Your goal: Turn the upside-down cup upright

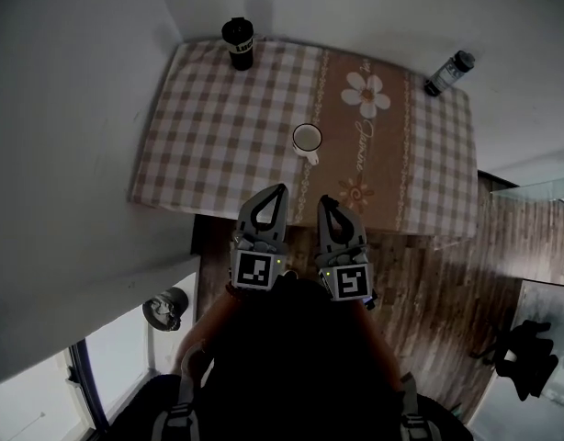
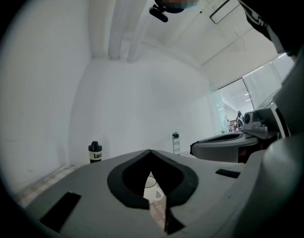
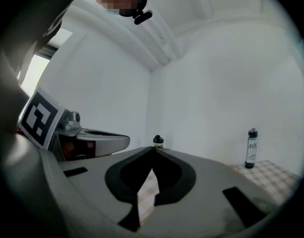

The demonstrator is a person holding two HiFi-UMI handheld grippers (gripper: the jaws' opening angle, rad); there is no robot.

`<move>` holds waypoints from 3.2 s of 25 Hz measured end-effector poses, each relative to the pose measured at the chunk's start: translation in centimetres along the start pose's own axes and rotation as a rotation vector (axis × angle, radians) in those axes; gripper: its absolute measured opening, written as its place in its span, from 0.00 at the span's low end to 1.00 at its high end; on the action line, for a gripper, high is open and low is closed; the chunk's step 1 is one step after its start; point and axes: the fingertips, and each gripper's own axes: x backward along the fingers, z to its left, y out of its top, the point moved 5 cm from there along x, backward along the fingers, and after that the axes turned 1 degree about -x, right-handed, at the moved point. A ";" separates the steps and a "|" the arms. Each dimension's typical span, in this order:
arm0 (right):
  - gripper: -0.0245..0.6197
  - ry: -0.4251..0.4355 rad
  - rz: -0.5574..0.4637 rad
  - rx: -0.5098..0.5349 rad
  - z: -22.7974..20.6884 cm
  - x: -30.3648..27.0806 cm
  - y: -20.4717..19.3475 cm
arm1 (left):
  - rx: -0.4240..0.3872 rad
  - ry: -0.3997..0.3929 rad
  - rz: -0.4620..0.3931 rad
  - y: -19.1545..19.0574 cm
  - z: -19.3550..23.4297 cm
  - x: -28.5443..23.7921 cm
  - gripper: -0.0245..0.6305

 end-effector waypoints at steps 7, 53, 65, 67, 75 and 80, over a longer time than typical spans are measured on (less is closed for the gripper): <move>0.05 -0.082 0.034 0.013 -1.6 -2.9 0.0 | 0.015 -0.105 -0.002 -1.3 1.6 -4.2 0.04; 0.05 -0.212 0.159 -0.036 -10.6 -10.4 -6.2 | -0.036 -0.551 0.211 -17.1 5.7 -14.5 0.59; 0.05 -0.195 0.157 -0.022 -11.2 -11.1 -5.9 | -0.070 -0.595 0.246 -19.8 4.5 -16.4 0.67; 0.05 -0.195 0.167 -0.024 -11.1 -11.0 -5.9 | -0.040 -0.587 0.255 -19.3 4.3 -16.6 0.67; 0.05 -0.231 0.166 -0.022 -12.0 -10.7 -5.7 | -0.057 -0.627 0.249 -19.9 3.1 -18.3 0.67; 0.05 -0.246 0.173 -0.026 -12.2 -10.5 -5.9 | -0.058 -0.652 0.245 -20.1 2.6 -18.8 0.67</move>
